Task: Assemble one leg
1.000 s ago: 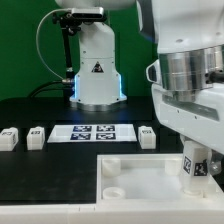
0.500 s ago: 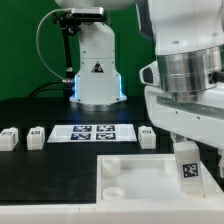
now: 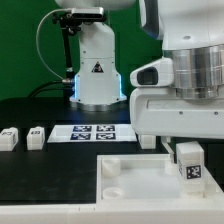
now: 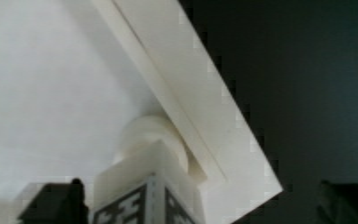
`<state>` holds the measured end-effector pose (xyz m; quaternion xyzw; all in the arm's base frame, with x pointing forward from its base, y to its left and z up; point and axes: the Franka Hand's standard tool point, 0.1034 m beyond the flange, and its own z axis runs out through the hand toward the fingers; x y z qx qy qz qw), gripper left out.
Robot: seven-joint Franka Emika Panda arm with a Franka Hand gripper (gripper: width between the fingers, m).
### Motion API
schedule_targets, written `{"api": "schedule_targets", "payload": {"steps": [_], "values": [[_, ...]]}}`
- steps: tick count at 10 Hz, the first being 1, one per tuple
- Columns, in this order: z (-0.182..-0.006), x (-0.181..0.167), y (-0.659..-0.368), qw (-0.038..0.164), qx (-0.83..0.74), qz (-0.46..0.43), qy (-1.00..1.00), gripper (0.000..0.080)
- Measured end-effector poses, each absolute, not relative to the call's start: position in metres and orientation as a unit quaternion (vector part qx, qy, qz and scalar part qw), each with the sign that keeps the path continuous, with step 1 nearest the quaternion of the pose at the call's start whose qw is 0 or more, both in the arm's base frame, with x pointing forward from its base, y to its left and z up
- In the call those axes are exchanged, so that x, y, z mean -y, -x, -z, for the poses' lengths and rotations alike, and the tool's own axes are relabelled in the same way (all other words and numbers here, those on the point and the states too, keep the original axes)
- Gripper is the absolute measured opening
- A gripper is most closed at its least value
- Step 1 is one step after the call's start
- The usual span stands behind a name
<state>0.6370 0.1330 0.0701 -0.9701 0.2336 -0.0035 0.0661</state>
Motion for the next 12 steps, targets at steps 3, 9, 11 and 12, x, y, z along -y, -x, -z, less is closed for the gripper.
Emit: {"api": "schedule_targets", "payload": {"steps": [3,9,11,12], "values": [[-0.07,-0.114,-0.641,0.057,-0.023,0.021,0.998,0.0648],[-0.07,-0.113,-0.641,0.057,-0.026,0.021,0.998,0.0395],[-0.069,-0.112,-0.641,0.06,-0.135,0.014,0.989,0.0396],[-0.069,-0.111,-0.641,0.06,-0.196,0.01,0.979,0.0396]]}}
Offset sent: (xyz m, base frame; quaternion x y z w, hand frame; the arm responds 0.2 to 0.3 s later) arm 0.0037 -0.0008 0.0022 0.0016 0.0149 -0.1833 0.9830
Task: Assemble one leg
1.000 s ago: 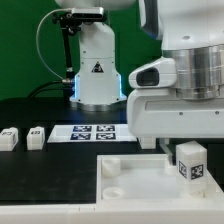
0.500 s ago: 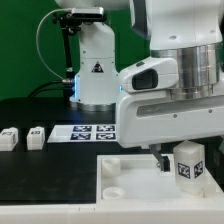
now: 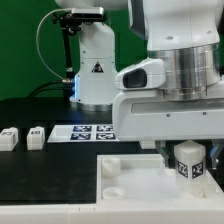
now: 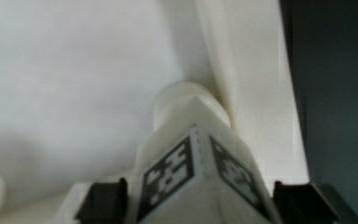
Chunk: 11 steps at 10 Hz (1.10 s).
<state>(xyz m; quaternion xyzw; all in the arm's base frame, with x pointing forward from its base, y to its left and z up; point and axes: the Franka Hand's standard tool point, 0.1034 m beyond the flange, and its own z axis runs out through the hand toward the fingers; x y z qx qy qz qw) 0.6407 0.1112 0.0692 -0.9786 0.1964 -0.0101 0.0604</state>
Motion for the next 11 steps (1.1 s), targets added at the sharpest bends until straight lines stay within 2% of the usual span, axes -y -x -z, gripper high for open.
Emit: {"api": "schedule_targets", "payload": {"steps": [2,4,6,9,11], "values": [[-0.0686,-0.1113,-0.6399,0.062,-0.295,0.003,0.954,0.0396],[-0.068,-0.1146,-0.6374,0.06,-0.512,-0.016,0.857,0.0396],[-0.067,-0.1147,-0.6373,0.067,-0.65,-0.021,0.757,0.0396],[-0.067,-0.115,-0.6377,0.073,-0.777,-0.031,0.624,0.0396],[-0.0669,-0.1166,-0.6381,0.067,-0.833,-0.028,0.549,0.0396]]}}
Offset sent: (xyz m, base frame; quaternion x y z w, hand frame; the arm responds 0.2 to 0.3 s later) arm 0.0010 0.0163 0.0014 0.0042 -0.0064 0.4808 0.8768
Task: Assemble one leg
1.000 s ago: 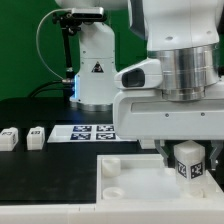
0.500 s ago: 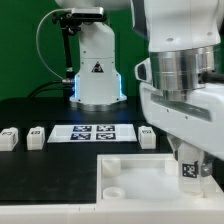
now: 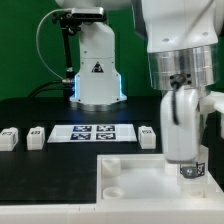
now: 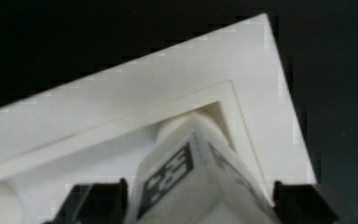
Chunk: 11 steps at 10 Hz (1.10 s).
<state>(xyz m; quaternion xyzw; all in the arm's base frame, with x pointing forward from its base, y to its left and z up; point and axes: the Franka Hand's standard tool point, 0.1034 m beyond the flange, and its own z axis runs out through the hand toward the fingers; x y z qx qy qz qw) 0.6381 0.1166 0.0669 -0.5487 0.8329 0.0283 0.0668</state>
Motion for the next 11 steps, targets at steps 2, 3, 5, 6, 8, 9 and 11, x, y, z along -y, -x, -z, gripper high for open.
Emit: {"api": "schedule_targets", "payload": {"steps": [2,3,5,6,8,9,11], "values": [[-0.0668,-0.1174,-0.6378,0.068,-0.828,-0.027,0.556,0.0473],[-0.0667,-0.1186,-0.6376,0.069,-0.813,-0.026,0.578,0.0473],[-0.0677,-0.123,-0.635,0.058,-0.755,-0.03,0.653,0.0637],[-0.0716,-0.1243,-0.6383,0.053,-0.681,-0.02,0.73,0.0646],[-0.0715,-0.1229,-0.6388,0.055,-0.583,-0.012,0.81,0.0646],[-0.0715,-0.1218,-0.6388,0.051,-0.509,-0.004,0.859,0.0649],[-0.0718,-0.124,-0.6389,0.032,-0.348,0.014,0.937,0.0649]]}}
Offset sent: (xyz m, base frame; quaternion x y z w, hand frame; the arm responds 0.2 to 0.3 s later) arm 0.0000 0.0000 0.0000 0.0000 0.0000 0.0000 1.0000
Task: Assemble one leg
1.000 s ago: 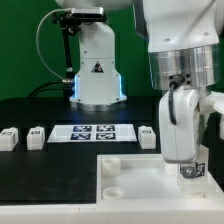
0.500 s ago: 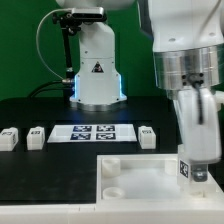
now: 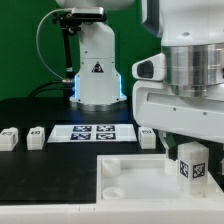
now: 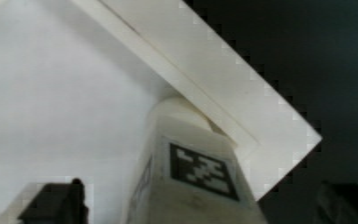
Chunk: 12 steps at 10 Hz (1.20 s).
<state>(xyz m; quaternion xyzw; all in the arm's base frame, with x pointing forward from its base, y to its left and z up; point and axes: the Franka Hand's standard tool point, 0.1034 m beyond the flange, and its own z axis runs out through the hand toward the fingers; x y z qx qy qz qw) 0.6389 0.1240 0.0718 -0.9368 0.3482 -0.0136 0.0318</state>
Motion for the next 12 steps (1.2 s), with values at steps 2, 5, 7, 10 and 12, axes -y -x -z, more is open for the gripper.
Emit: {"api": "schedule_targets", "payload": {"steps": [2,5,7,10,12], "values": [[-0.071,-0.13,-0.639,0.02,-0.165,0.028,0.986,0.0649],[-0.068,-0.118,-0.637,0.011,0.036,0.033,0.999,0.0649],[-0.068,-0.108,-0.639,0.008,0.108,0.034,0.994,0.0649],[-0.067,-0.109,-0.638,0.011,0.041,0.033,0.999,0.0451],[-0.067,-0.111,-0.638,0.016,-0.072,0.031,0.997,0.0285]]}}
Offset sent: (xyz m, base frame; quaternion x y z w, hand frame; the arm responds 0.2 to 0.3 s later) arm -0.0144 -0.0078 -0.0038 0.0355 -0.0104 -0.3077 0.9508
